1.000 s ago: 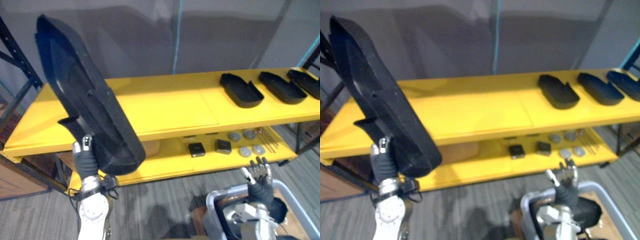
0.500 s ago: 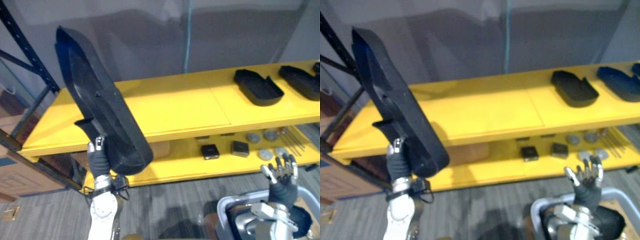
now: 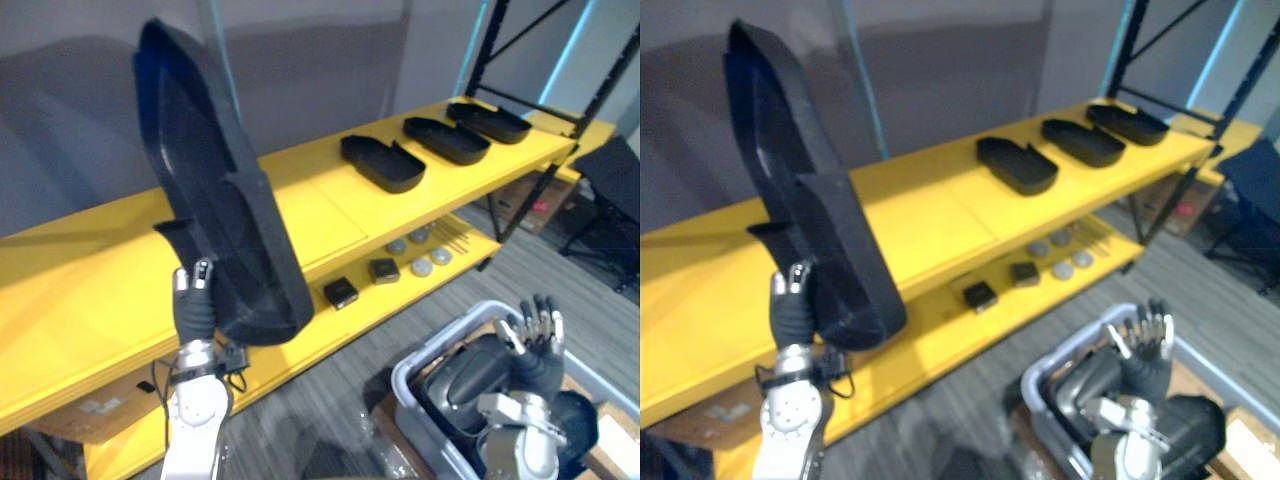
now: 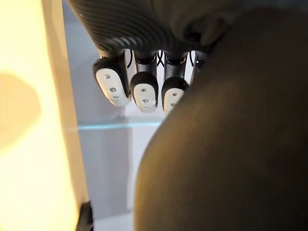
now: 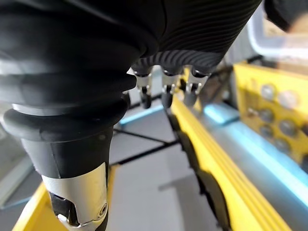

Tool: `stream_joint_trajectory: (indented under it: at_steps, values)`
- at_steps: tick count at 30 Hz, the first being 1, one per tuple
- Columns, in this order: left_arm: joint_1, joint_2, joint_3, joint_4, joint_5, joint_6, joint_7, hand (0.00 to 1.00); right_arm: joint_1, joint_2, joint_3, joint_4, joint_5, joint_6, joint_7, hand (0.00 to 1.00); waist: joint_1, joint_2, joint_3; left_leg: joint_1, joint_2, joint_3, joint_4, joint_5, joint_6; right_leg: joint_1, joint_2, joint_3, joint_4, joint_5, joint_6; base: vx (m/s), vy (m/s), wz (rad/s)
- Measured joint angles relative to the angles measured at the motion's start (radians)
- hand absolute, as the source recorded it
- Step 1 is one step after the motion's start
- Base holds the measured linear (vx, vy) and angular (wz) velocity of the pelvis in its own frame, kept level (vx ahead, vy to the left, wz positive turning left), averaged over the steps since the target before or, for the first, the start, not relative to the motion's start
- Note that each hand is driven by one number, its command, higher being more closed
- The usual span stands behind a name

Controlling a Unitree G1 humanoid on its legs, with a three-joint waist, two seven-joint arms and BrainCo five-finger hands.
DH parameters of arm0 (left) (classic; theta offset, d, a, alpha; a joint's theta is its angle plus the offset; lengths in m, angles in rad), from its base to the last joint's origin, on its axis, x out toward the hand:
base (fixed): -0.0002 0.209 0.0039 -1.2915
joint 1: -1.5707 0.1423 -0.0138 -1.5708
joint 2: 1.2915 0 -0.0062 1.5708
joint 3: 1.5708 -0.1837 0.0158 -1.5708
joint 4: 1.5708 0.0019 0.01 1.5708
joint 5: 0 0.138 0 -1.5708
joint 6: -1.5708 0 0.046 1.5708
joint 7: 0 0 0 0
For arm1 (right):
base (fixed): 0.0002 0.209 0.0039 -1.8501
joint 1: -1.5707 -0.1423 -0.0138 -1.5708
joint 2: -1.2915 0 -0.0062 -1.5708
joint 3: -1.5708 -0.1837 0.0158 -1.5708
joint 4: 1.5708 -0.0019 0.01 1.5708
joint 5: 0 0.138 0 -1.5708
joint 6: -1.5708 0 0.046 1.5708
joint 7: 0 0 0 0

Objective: Walk over and take plastic housings, then place them on the shelf

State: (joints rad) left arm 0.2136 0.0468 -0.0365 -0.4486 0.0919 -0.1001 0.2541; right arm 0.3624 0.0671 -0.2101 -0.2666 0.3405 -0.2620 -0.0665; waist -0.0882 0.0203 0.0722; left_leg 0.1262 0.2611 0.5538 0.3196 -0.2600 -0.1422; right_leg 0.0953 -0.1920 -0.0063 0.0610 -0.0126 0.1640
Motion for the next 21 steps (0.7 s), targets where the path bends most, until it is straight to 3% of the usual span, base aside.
stream_joint_trajectory:
  at_steps: [3, 4, 6, 10, 17, 21]
  values:
    - [-0.065, 0.075, 0.018, 0.002, 0.000, 0.038, -0.015, 1.00, -0.030, -0.028, 0.026, -0.001, -0.013, 0.010, 0.004, 0.00, -0.009, 0.011, -0.003, 0.029, -0.010, 0.001, -0.059, 0.032, -0.006, 0.002, 0.006, -0.017, 0.000, 0.001, -0.001, 0.04, -0.078, -0.04]
    - [-0.117, 0.106, 0.041, 0.004, -0.005, 0.055, -0.019, 1.00, -0.044, -0.041, 0.036, -0.002, -0.013, 0.033, 0.005, 0.00, -0.009, 0.023, -0.006, 0.049, -0.012, 0.005, -0.087, 0.041, -0.014, 0.006, 0.012, -0.019, 0.000, 0.001, -0.001, 0.03, -0.050, -0.10]
    - [-0.149, 0.116, 0.057, 0.007, -0.005, 0.061, -0.021, 1.00, -0.047, -0.048, 0.041, -0.002, -0.012, 0.046, 0.010, 0.00, -0.011, 0.029, -0.009, 0.060, -0.012, 0.006, -0.099, 0.044, -0.020, 0.009, 0.016, -0.019, 0.000, 0.002, -0.002, 0.02, -0.026, -0.10]
    - [-0.253, 0.151, 0.066, 0.039, -0.008, 0.136, -0.025, 1.00, -0.055, -0.054, 0.046, -0.009, -0.011, 0.062, 0.034, 0.00, -0.018, 0.033, -0.012, 0.085, -0.015, 0.017, -0.122, 0.048, -0.024, 0.010, 0.021, -0.019, -0.002, 0.011, -0.007, 0.01, -0.006, -0.13]
    - [-0.363, 0.204, 0.059, 0.228, -0.012, 0.372, -0.090, 1.00, -0.051, -0.059, 0.087, -0.050, -0.011, 0.113, 0.051, 0.00, -0.046, 0.030, -0.009, 0.116, -0.034, 0.060, -0.161, 0.060, -0.021, 0.010, 0.018, -0.020, -0.039, 0.054, -0.007, -0.01, 0.003, -0.18]
    - [-0.510, 0.271, 0.060, 0.417, -0.017, 0.446, -0.118, 1.00, -0.025, -0.061, 0.109, -0.074, -0.013, 0.150, 0.041, 0.00, -0.065, 0.040, -0.001, 0.120, -0.037, 0.062, -0.175, 0.064, -0.027, 0.007, 0.019, -0.020, -0.039, 0.054, -0.007, 0.00, -0.002, -0.01]
